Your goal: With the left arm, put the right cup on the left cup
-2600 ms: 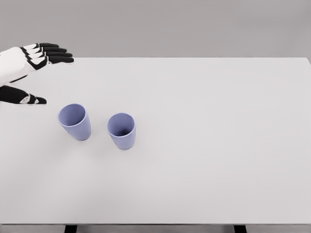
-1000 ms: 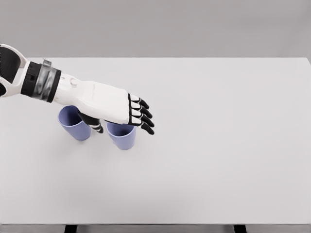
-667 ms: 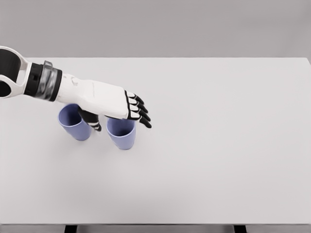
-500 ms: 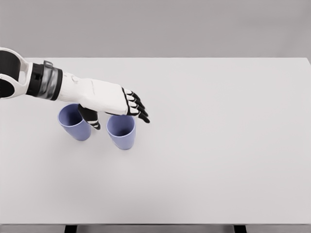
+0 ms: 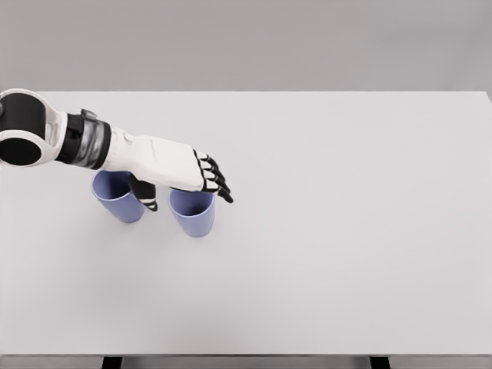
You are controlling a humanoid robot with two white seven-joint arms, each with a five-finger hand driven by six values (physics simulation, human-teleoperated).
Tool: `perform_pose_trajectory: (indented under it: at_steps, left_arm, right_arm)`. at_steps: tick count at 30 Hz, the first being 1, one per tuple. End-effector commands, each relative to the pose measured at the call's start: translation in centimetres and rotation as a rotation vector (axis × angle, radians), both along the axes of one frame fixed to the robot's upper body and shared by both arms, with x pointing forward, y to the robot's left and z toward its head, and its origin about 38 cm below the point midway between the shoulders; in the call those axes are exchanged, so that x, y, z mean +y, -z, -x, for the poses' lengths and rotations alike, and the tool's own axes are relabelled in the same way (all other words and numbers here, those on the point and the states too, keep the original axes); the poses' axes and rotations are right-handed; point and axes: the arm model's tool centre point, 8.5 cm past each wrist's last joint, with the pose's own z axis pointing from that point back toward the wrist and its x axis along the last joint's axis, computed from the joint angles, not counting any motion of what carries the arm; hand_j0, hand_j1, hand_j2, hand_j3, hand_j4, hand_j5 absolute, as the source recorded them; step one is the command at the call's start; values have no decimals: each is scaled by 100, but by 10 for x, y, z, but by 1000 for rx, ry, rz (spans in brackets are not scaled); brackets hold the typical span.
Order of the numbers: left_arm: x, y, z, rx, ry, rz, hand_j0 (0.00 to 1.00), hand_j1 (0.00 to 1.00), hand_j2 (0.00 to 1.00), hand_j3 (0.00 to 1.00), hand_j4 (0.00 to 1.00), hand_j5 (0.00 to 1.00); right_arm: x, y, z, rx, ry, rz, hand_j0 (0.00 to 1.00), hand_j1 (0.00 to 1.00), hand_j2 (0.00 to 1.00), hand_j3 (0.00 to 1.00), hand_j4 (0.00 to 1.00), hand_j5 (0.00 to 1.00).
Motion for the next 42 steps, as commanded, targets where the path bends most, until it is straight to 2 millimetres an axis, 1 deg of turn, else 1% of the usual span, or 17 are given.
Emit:
perform_pose_trajectory:
  at_steps: [1,11,13,18,24,31,40,41,42]
  left_arm:
    - [-5,1,0,-12,12,-7,100,100,100,100,100,100]
    - [-5,8,-4,-20,-8,-30,100,100,100,100,100,100]
    - [-4,14,-4,-9,-14,-31,100,100,100,100,100,100]
    - [-3,17,-5,-10,-16,-40,100,100,100,100,100,100]
    - [-11,17,-4,-11,3,-34,100,100,100,100,100,100]
    - [-17,18,-4,-9,14,-32,100,100,100,100,100,100]
    - [-11,25,-9,-12,-7,-49,100,100,100,100,100,100]
    - [-10,30,-8,-2,-9,-50,100,100,100,100,100,100]
    - [-8,31,-10,0,-20,-52,100,100,100,100,100,100]
  right_arm:
    - [0,0,0,0,0,0,100,100,100,100,100,100]
    - [0,0,0,0,0,0,100,100,100,100,100,100]
    - [0,0,0,0,0,0,100,100,100,100,100,100]
    - [0,0,0,0,0,-2,100,100,100,100,100,100]
    - [0,0,0,0,0,0,100,100,100,100,100,100]
    - [0,0,0,0,0,0,100,100,100,100,100,100]
    - [0,0,0,0,0,0,100,100,100,100,100,100]
    - [0,0,0,0,0,0,100,100,100,100,100,100]
    - [0,0,0,0,0,0,100,100,100,100,100,100]
